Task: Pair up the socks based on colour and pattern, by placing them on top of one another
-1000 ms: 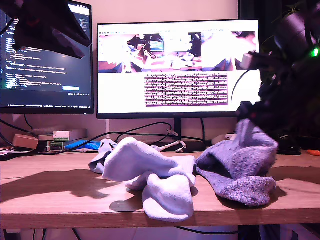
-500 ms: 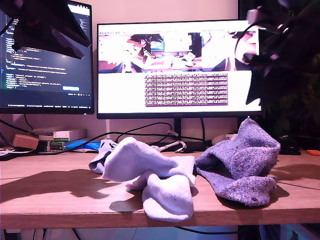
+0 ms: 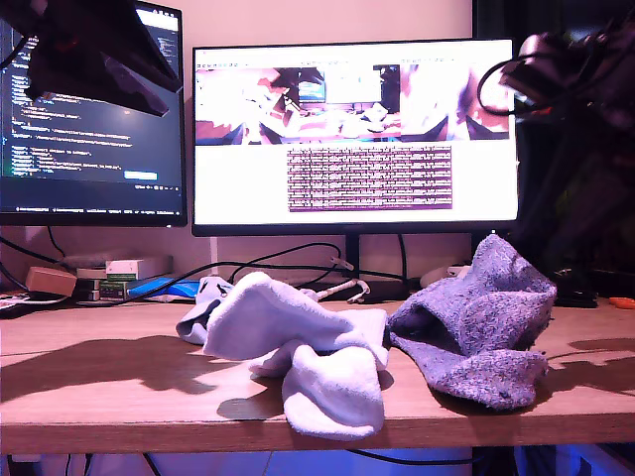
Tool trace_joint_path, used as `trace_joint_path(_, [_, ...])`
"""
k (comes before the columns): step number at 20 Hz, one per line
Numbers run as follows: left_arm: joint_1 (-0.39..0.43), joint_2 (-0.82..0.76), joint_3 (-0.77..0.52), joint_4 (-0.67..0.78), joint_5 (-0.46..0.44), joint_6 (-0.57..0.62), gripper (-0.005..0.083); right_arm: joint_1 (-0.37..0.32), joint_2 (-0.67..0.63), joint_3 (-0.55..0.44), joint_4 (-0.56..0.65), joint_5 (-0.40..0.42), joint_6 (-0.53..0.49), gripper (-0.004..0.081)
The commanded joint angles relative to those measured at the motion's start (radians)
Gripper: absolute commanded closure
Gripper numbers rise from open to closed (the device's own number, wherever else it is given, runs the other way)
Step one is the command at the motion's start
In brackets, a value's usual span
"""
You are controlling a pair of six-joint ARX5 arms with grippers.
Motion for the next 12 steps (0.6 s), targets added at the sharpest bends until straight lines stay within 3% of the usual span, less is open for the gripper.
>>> trace_joint_path(1, [0.001,-0.003,0.011,0.003,0.007,0.009,0.0543,0.009,0.035,0.003,-0.01,-0.006,0.002,0.0429])
trace_joint_path(7, [0.001,-0.003,0.011,-0.005,0.007,0.009,0.0543,0.067,0.141,0.003,0.083,-0.005,0.023,0.0464])
trace_joint_path(8, [0.001,-0.003,0.011,-0.007,0.007,0.009,0.0543,0.072,0.153,0.003,0.095,-0.005,0.031,0.053])
trace_joint_path(10, [0.001,-0.003,0.011,-0.011,0.007,0.009,0.0543,0.081,0.156,0.005,0.12,-0.011,0.042,0.0771])
trace_joint_path(12, [0.001,-0.003,0.011,-0.013,0.007,0.01,0.0543,0.083,0.153,0.023,0.124,-0.068,0.06,0.0783])
